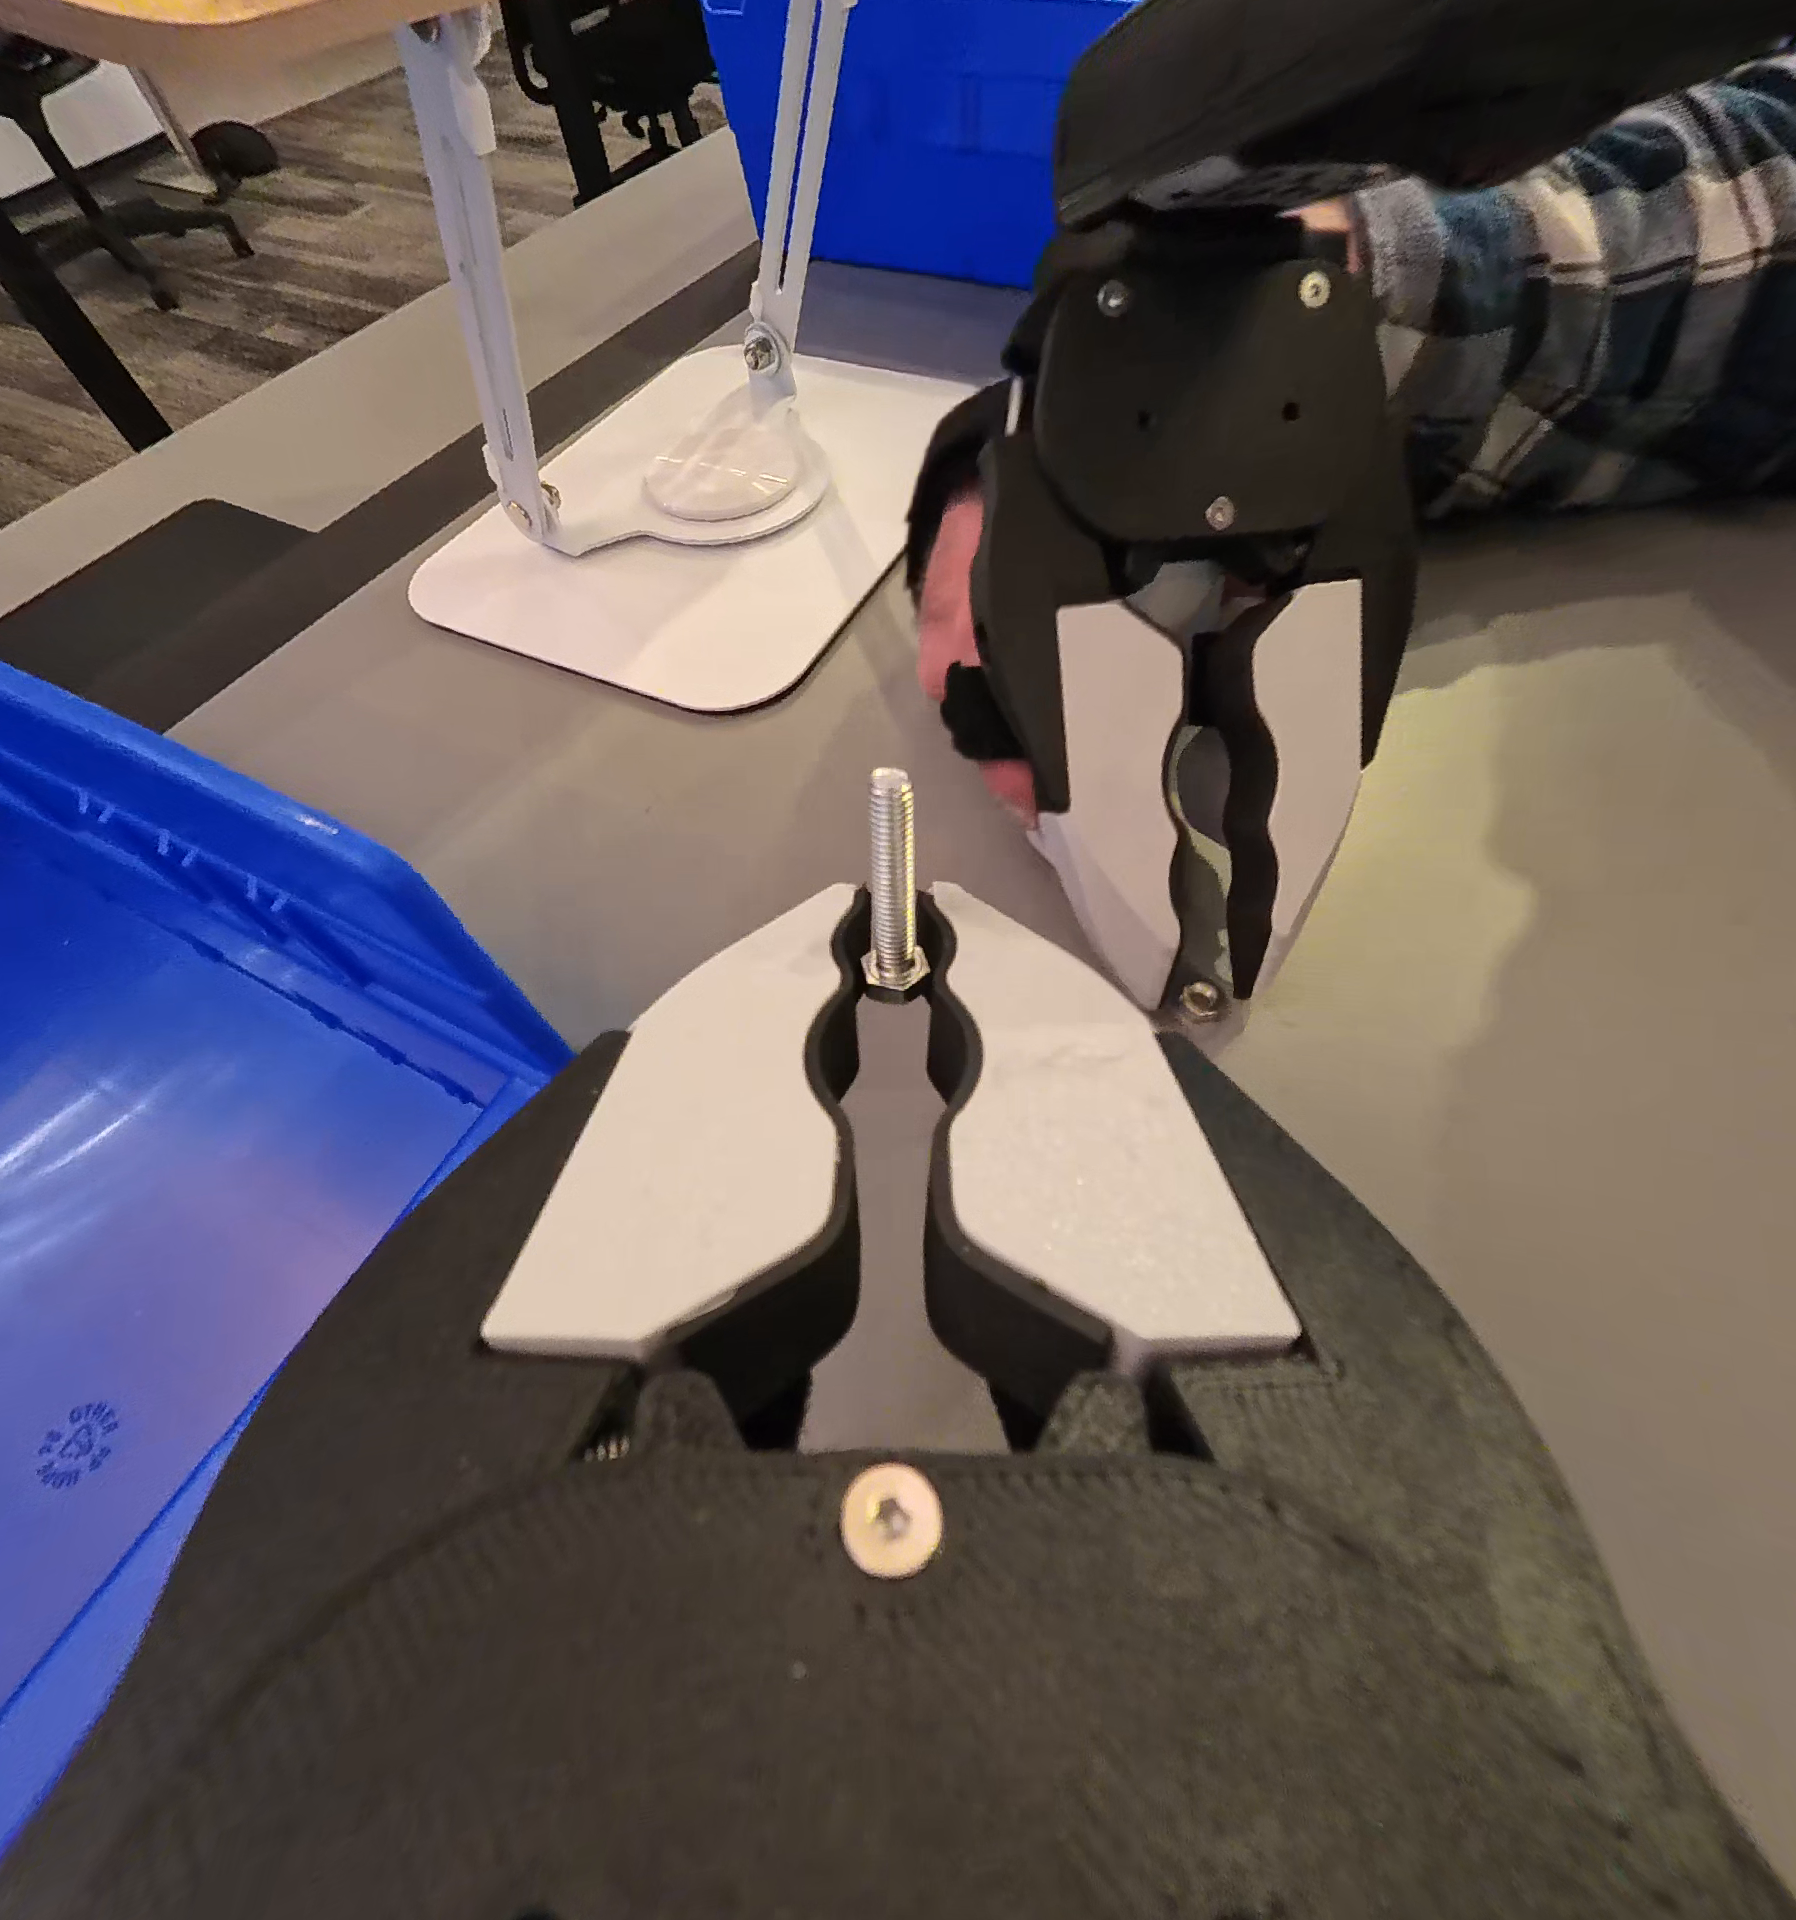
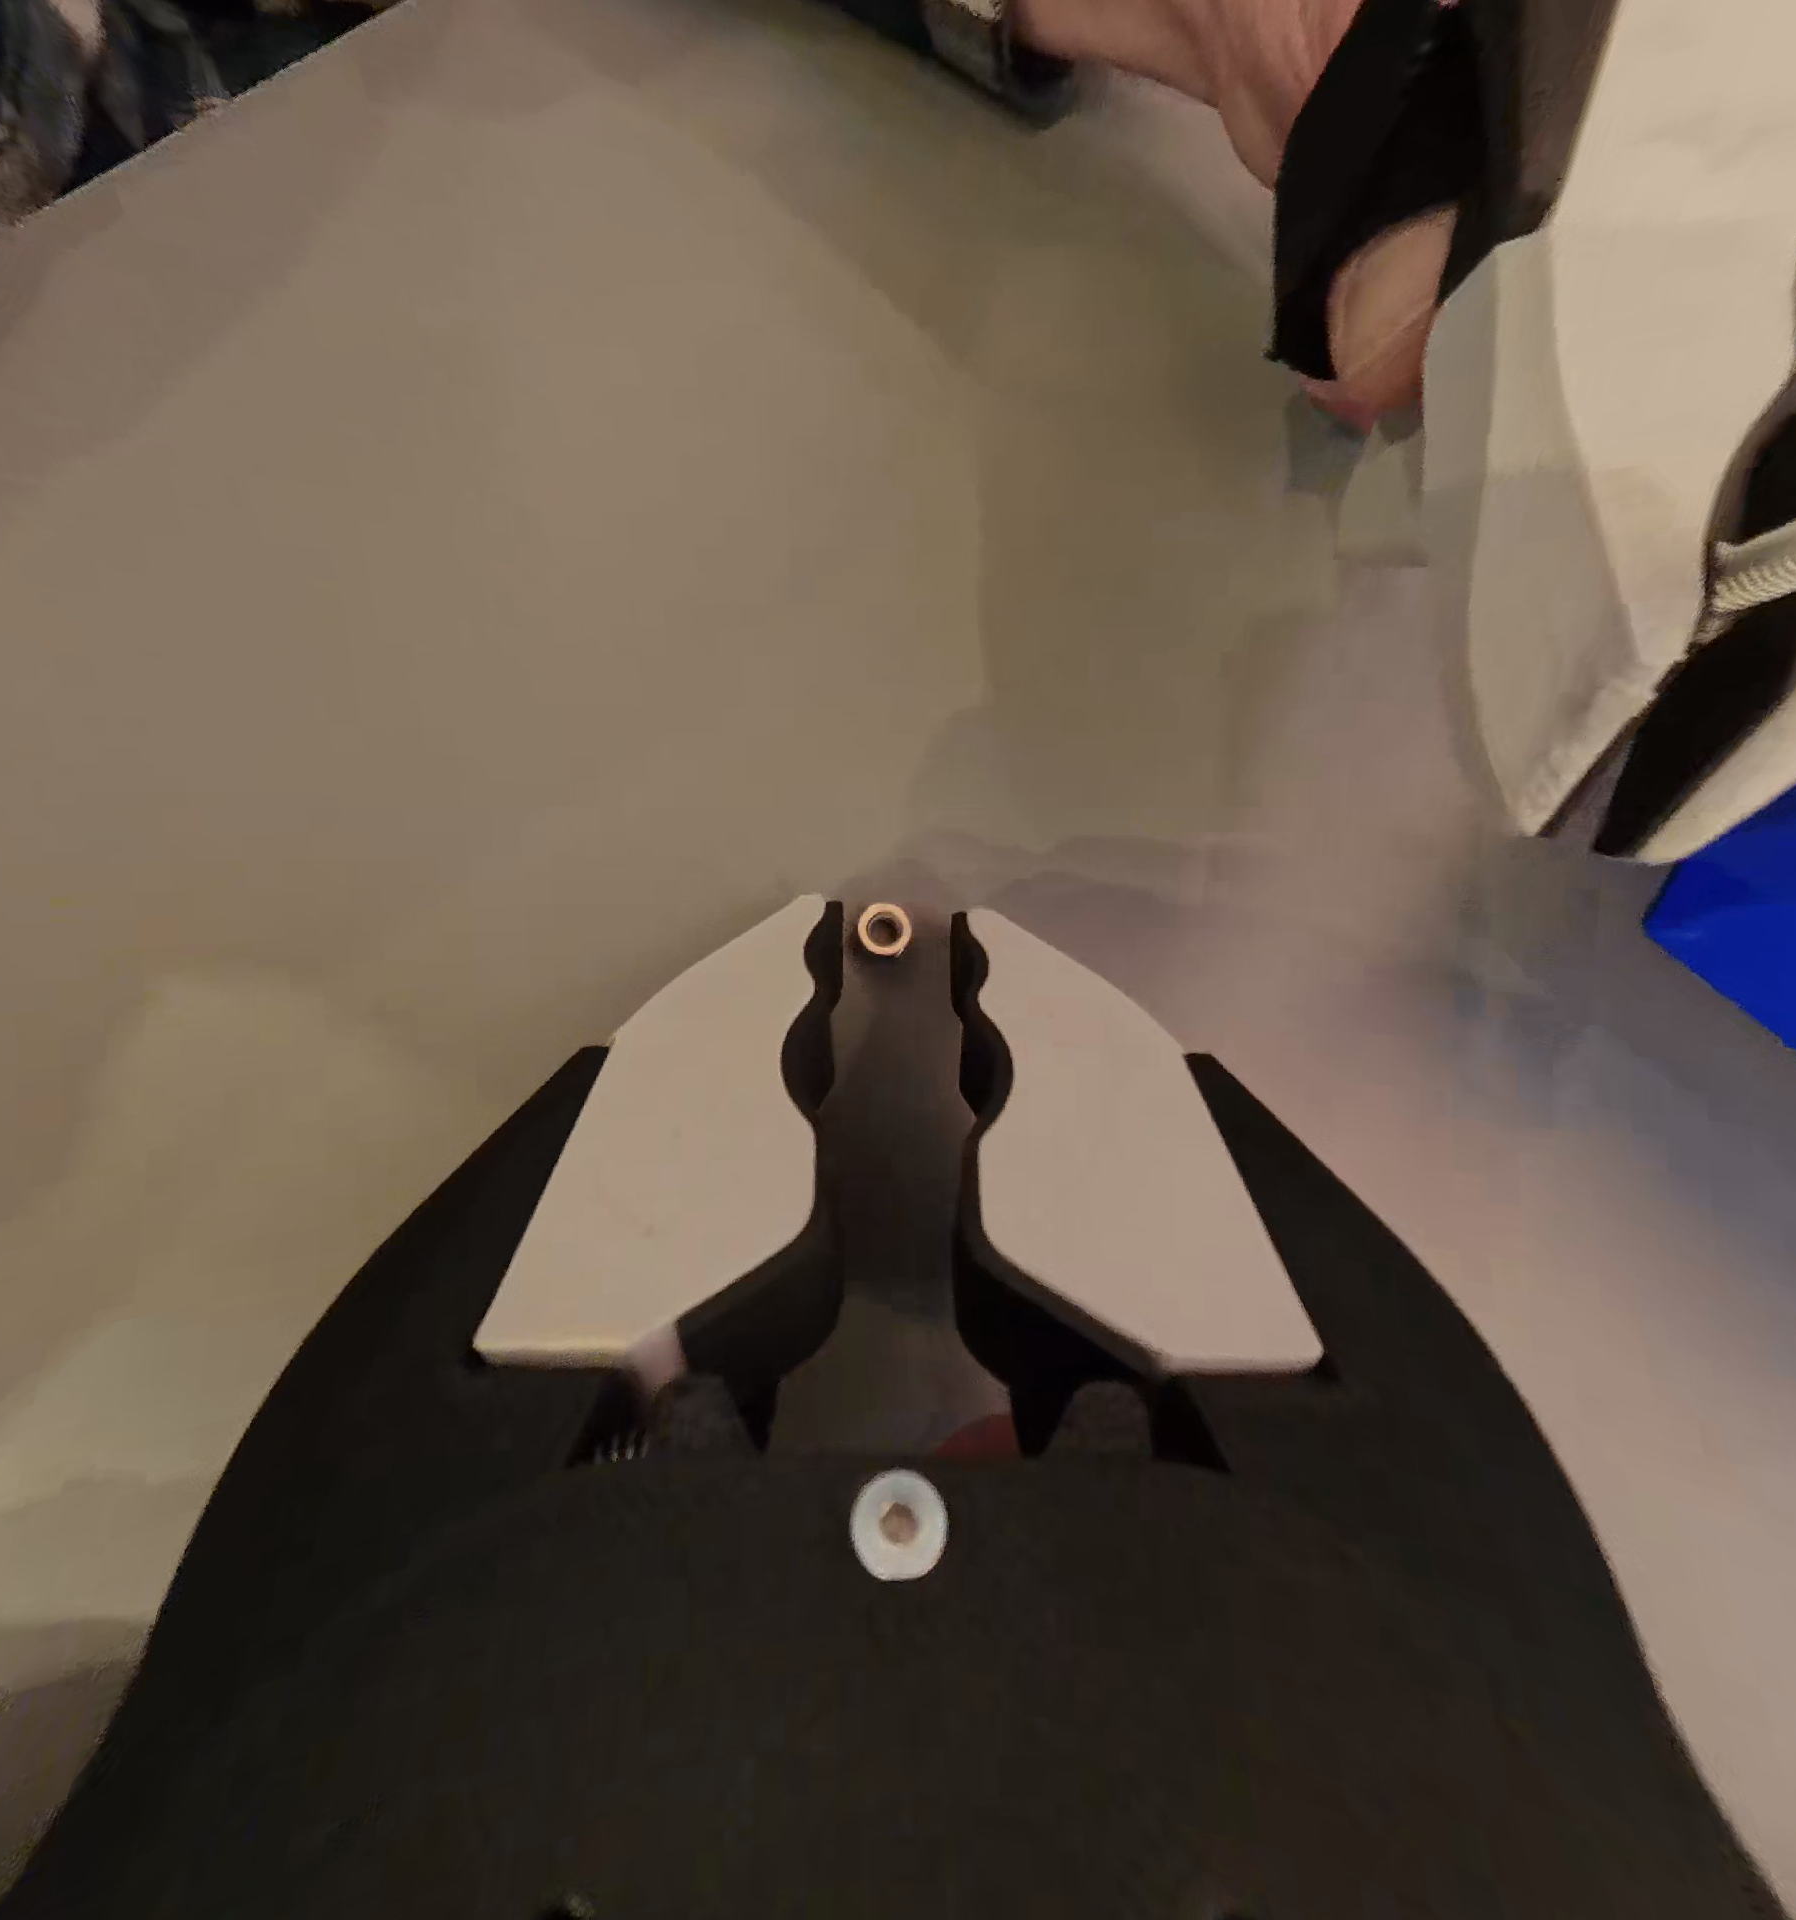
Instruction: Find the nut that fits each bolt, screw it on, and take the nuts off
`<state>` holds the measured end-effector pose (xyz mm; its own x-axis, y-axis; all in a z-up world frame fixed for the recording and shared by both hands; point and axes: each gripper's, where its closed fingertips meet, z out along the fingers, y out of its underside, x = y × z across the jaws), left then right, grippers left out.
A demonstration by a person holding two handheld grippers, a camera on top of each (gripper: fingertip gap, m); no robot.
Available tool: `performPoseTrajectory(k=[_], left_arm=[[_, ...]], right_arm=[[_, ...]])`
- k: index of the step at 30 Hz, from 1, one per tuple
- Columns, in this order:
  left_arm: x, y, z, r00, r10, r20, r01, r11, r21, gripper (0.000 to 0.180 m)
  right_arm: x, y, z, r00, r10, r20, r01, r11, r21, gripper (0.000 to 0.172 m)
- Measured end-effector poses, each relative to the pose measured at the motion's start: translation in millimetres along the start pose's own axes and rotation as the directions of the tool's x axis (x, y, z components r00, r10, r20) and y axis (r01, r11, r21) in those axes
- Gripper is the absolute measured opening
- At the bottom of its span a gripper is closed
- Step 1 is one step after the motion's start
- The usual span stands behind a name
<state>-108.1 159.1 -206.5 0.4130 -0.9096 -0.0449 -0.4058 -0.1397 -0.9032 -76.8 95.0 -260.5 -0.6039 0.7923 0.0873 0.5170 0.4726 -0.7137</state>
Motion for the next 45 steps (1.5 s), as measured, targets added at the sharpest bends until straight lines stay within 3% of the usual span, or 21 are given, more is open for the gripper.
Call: performPoseTrajectory(k=[6,13,17,22,26,28,32,45], left_arm=[[1.0,-0.4,0.3,1.0,-0.004,-0.01,0.004,1.0,0.003,0.008],[3.2,2.1,2.9,1.0,-0.003,-0.024,0.003,1.0,-0.009,0.008],[3.4,1.6,2.4,1.0,0.001,-0.022,-0.002,1.0,-0.005,0.008],[5.5,0.9,4.5,1.0,0.009,-0.022,-0.01,1.0,-0.005,0.008],[10.2,2.4,9.8,0.999,0.026,-0.029,-0.027,0.999,-0.018,0.008],[12.7,3.2,12.4,0.999,0.046,-0.027,-0.047,0.998,-0.03,0.008],[18.2,3.9,15.9,0.996,0.078,-0.031,-0.08,0.996,-0.049,0.008],[21.1,10.4,22.5,0.993,0.114,-0.026,-0.116,0.988,-0.098,0.007]], right_arm=[[-3.3,3.1,3.5,0.985,-0.042,0.167,0.047,0.999,-0.027,0.011],[-4.9,3.6,3.1,0.974,-0.065,0.219,0.07,0.997,-0.018,0.01],[-4.3,-11.5,-9.0,0.981,-0.035,0.189,0.014,0.993,0.113,0.01],[15.1,-49.8,-50.9,1.0,-0.027,-0.014,0.029,0.951,0.308,0.01],[38.8,-75.5,-82.8,0.972,0.101,-0.214,0.019,0.868,0.496,0.01],[45.8,-68.4,-79.2,0.943,0.141,-0.302,0.023,0.876,0.481,0.01],[47.8,-63.9,-71.3,0.918,0.182,-0.352,0.015,0.872,0.49,0.01],[52.2,-54.8,-61.2,0.906,0.165,-0.39,0.024,0.9,0.435,0.01]])
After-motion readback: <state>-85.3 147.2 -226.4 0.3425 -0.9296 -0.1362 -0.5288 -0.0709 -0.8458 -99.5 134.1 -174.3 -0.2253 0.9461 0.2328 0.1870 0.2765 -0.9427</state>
